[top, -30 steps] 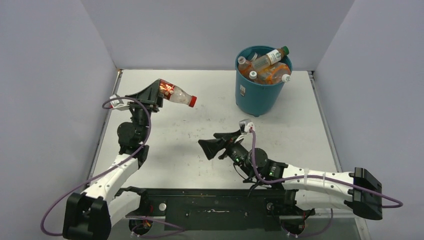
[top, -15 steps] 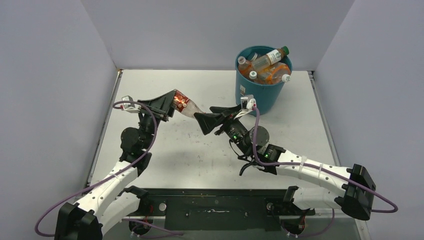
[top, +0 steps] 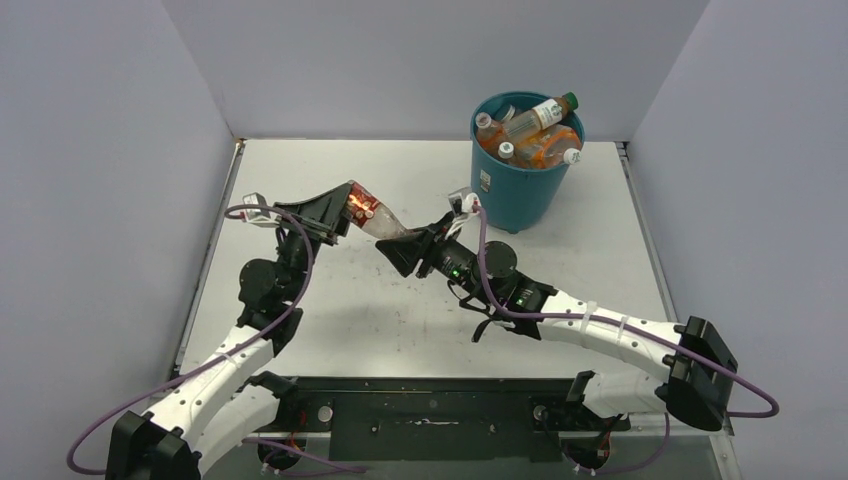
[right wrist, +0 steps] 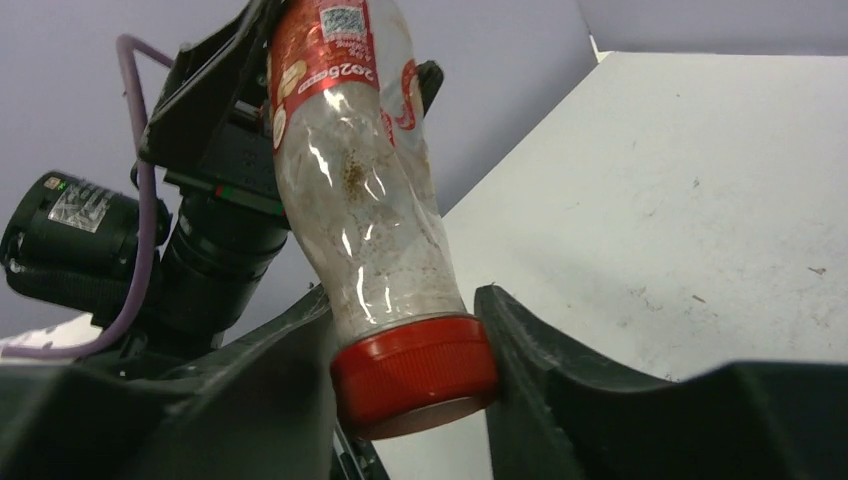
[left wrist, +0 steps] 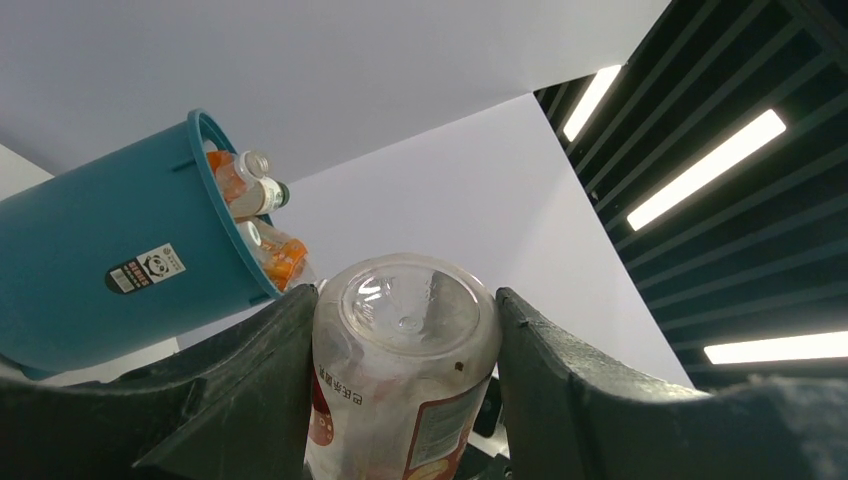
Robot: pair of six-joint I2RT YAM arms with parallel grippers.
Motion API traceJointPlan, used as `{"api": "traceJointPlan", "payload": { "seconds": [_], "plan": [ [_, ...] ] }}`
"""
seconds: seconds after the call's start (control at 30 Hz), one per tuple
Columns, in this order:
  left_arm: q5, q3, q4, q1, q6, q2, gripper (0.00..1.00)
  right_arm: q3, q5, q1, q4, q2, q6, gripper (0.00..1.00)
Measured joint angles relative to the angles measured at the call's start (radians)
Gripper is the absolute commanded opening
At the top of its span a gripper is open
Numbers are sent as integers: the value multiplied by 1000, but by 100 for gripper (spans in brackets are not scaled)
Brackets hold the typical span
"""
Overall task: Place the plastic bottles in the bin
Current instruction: Place the plastic bottle in the trash bin.
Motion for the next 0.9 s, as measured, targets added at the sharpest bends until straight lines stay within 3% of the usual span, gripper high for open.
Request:
{"api": "traceJointPlan", "payload": {
  "seconds": [0.1,0.13,0.2,0.23,0.27,0.37,0.5,0.7,0.9],
  "plan": [
    [-11,0,-3,1,-11,-5,21,0,-61,-4,-2,-1,15,21],
    [-12,0,-8,1,-10,-8,32,0,-73,-6,-6,-3,17,17],
    [-9,0,-16,0,-11,-14,62,0,-90,-13,-18,-16,14,13],
    [-6,0,-18,-2,-11,-16,89,0,-98,-18,-32,-26,12,11],
    [1,0,-19,-4,-8,-17,98,0,-108,-20,-48,-38,8,7],
    [20,2,-42,3,39,-18,96,15,-117,-34,-121,-92,-18,5],
    [71,41,-160,37,190,-48,96,155,-121,-59,-385,-159,-93,5],
    [160,313,-459,-6,737,-66,96,441,-65,-65,-833,-212,-190,5],
    [228,420,-597,-175,1226,-82,96,477,17,-65,-1134,-305,-206,5]
  ]
}}
